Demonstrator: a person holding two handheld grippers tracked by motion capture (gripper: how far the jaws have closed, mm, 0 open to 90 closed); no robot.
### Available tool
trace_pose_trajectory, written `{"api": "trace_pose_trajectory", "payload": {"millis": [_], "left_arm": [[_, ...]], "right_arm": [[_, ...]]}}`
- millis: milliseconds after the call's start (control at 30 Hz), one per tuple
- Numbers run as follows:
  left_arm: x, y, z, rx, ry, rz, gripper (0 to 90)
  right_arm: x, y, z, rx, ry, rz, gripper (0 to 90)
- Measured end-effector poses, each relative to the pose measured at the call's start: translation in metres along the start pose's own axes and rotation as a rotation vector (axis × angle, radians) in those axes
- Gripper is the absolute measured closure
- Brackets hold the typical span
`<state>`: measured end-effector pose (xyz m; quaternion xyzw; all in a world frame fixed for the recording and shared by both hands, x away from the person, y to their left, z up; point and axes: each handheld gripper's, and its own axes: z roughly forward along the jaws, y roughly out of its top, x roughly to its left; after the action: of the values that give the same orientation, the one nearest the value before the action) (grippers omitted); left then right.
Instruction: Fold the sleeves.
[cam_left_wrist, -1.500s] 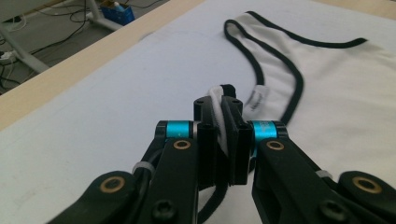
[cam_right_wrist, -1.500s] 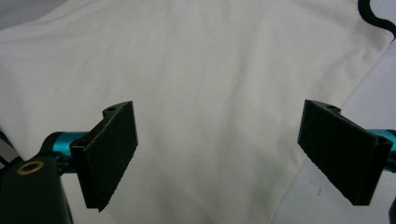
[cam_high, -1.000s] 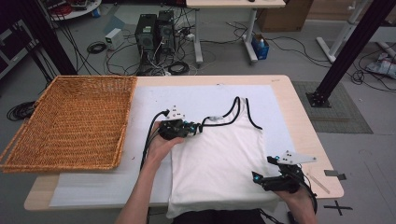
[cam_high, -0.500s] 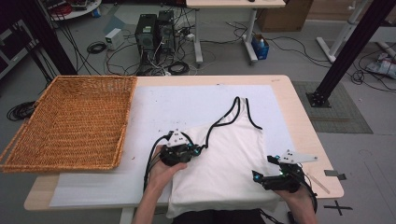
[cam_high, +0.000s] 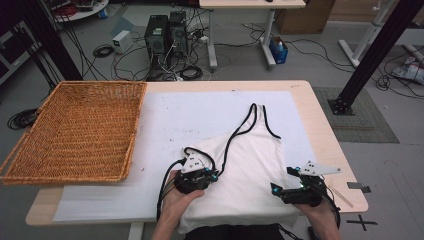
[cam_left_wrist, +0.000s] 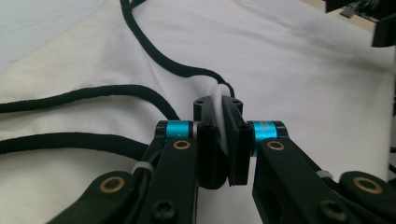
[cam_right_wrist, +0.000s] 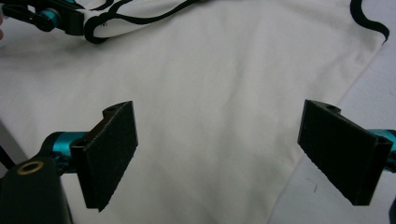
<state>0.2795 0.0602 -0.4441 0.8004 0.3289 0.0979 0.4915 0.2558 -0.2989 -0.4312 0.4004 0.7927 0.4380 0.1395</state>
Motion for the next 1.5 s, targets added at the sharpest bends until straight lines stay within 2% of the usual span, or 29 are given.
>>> {"api": "trace_pose_trajectory", "payload": {"millis": [133, 367, 400, 467, 567, 633, 733, 867, 967, 1100, 1200, 1300, 1400, 1500], "left_arm": [[-0.006, 0.0, -0.003, -0.008, -0.003, 0.001, 84.3], [-0.01, -0.008, 0.001, 0.053, -0.016, 0.005, 83.7], [-0.01, -0.007, 0.001, 0.048, -0.023, 0.002, 81.9], [-0.011, -0.005, 0.001, 0.053, -0.035, -0.013, 70.1], [-0.014, -0.003, -0.004, 0.032, -0.049, -0.004, 54.0], [-0.016, -0.001, -0.011, 0.003, -0.06, 0.006, 48.8], [-0.016, 0.001, -0.021, -0.036, -0.025, 0.021, 43.4], [-0.01, 0.001, -0.033, -0.057, 0.053, 0.009, 43.2], [-0.006, 0.001, -0.037, -0.076, 0.087, 0.0, 43.7], [-0.005, 0.005, -0.032, -0.035, 0.074, 0.014, 59.3], [-0.006, 0.01, -0.025, -0.026, 0.038, 0.004, 67.6], [-0.005, 0.016, -0.014, -0.003, 0.009, 0.011, 71.0], [-0.006, 0.015, -0.004, 0.082, 0.033, 0.048, 73.7], [-0.009, 0.006, -0.002, 0.116, 0.029, 0.04, 74.7]], "right_arm": [[0.0, 0.001, 0.001, 0.0, 0.001, -0.003, 11.9], [0.0, 0.002, 0.003, 0.002, 0.005, -0.004, 11.9], [0.0, 0.002, 0.003, 0.002, 0.006, -0.006, 11.8], [0.0, 0.004, 0.003, 0.005, 0.007, -0.011, 11.8], [-0.002, 0.008, 0.004, 0.004, 0.008, -0.024, 11.9], [-0.004, 0.011, 0.004, 0.005, 0.006, -0.027, 11.8], [-0.008, 0.016, 0.005, 0.002, 0.004, -0.029, 11.8], [-0.015, 0.025, 0.008, 0.001, -0.001, -0.031, 11.8], [-0.018, 0.032, 0.011, -0.003, 0.002, -0.038, 11.8], [-0.017, 0.037, 0.013, -0.009, 0.005, -0.046, 11.8], [-0.014, 0.037, 0.015, -0.004, 0.01, -0.049, 11.8], [-0.012, 0.035, 0.015, 0.004, 0.011, -0.058, 11.8], [-0.012, 0.032, 0.015, 0.005, 0.006, -0.057, 11.9], [-0.013, 0.03, 0.012, 0.003, 0.002, -0.048, 11.8]]}}
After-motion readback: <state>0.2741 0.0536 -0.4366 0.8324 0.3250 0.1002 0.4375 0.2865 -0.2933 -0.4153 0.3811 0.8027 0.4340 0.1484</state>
